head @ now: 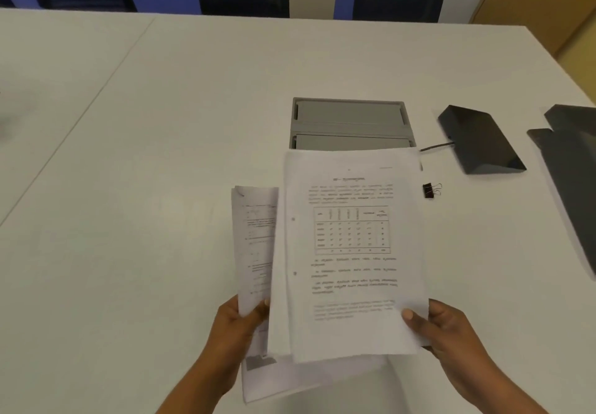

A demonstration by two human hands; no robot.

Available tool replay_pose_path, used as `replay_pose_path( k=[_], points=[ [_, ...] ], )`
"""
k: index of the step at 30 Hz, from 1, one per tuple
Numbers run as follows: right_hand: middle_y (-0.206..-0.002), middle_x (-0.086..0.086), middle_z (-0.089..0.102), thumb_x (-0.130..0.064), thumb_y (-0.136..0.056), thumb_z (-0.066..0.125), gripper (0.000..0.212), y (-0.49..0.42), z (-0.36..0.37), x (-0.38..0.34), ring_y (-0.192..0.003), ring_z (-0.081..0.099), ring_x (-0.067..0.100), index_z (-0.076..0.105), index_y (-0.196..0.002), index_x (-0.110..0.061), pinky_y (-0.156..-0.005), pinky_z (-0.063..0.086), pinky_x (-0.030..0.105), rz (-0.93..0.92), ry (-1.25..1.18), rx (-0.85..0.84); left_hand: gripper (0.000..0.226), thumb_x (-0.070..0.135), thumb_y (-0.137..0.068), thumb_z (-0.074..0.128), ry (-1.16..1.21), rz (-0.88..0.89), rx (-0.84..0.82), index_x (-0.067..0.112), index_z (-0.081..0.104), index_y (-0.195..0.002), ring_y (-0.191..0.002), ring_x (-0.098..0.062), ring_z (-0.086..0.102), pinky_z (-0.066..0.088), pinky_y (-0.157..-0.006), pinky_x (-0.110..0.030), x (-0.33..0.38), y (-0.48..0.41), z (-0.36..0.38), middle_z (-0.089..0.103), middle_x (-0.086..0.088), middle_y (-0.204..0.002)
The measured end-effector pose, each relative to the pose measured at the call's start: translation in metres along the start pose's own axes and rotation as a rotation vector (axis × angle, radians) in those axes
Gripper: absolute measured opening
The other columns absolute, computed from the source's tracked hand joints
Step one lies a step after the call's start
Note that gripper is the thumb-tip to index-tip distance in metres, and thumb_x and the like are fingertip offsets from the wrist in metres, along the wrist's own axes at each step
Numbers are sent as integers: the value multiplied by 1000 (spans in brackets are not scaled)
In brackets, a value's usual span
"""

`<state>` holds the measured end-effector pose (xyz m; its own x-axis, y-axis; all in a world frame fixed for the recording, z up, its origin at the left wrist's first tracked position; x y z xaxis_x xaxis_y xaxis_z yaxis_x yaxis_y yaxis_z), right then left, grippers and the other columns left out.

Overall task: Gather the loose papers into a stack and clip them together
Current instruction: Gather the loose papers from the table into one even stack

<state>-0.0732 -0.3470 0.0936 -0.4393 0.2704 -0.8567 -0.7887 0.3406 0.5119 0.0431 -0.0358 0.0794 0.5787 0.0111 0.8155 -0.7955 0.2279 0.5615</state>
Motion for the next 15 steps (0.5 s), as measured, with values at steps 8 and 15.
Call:
replay_pose_path(
  k=[8,15],
  points=[
    [-123,-3,74,-29,-87,68,43,-7,40,-4,-113,70,20,62,-130,-28,-95,55,41,24,-35,-125,26,38,-92,59,0,51,-91,27,77,-106,-98,-27,76,62,-74,-33,21,0,36,79,-8,-107],
    [-112,5,78,-29,-85,68,29,-17,45,-8,-103,74,27,73,-113,-21,-83,61,34,-10,-15,-60,53,74,-76,43,54,13,-32,39,77,-97,-91,-10,76,60,-64,-22,26,-9,43,80,11,-101]
  ],
)
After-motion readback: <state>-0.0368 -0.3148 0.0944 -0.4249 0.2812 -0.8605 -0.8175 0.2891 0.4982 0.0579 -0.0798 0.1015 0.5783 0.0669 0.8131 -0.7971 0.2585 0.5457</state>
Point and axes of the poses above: each hand's wrist, its own y-axis away from the middle knuckle, its own z-axis out of the palm, x = y × z, the point moved 7 cm from there along -y, towards the middle knuckle
